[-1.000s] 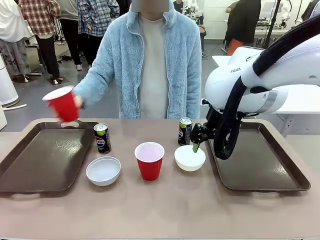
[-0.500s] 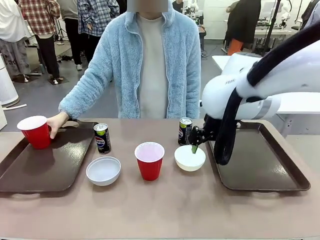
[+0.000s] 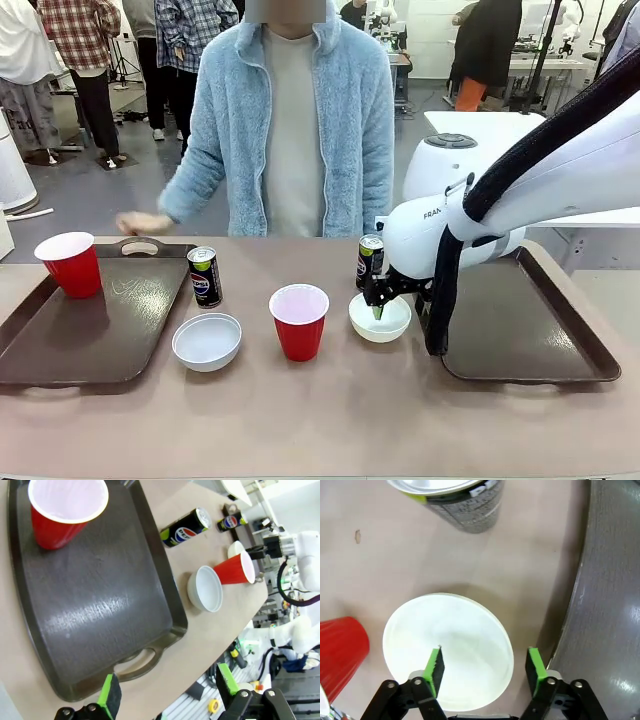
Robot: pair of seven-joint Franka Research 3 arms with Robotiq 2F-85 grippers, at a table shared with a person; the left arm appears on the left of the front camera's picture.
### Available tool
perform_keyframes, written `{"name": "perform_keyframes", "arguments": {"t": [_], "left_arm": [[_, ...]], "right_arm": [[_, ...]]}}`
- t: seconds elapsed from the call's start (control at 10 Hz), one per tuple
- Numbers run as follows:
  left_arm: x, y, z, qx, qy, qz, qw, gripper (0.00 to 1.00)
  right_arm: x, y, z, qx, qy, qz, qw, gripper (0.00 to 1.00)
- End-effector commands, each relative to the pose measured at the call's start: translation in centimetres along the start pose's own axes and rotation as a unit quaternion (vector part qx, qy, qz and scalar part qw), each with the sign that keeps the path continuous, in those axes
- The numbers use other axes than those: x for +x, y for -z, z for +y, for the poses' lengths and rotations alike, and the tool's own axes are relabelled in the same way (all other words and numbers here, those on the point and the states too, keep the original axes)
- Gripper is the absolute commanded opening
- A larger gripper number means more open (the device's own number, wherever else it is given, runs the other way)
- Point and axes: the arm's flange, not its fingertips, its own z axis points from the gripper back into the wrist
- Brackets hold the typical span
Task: Prepare tableware on both trays.
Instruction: Pick up a Picnic Bowl from the table and place it on a Handle tray.
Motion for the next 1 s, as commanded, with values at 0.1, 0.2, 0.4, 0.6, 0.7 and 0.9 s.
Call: {"name": "perform_keyframes", "arguments": {"t": [0.1,0.2,0.4,0.6,0.7,0.9], "left_arm": [[0.02,-0.11,-0.03,-0.008,-0.001,-0.005,1.0,1.0],[0.02,-0.11,-0.03,-0.008,-0.001,-0.005,1.0,1.0],[0.02,-0.11,-0.03,-0.008,-0.001,-0.005,1.0,1.0],[0.02,-0.11,-0.03,-0.008,-0.001,-0.005,1.0,1.0],[0.02,-0.11,-0.03,-0.008,-0.001,-0.005,1.0,1.0],[0.02,-0.11,-0.03,-0.008,-0.001,-0.005,1.0,1.0]], "right_arm": [[0.36,-0.61,0.81,-0.011,0.017,-0.011,1.0,0.61],[0.49,-0.53,0.82,-0.012,0.019,-0.013,1.0,0.46],[0.64,-0.27,0.45,-0.014,0.022,-0.006,1.0,0.27],[0.73,-0.39,0.22,-0.014,0.025,-0.005,1.0,0.07],[0.64,-0.37,0.14,-0.014,0.024,-0.005,1.0,0.02],[0.13,-1.1,-0.03,-0.015,0.017,0.001,1.0,0.0]]}}
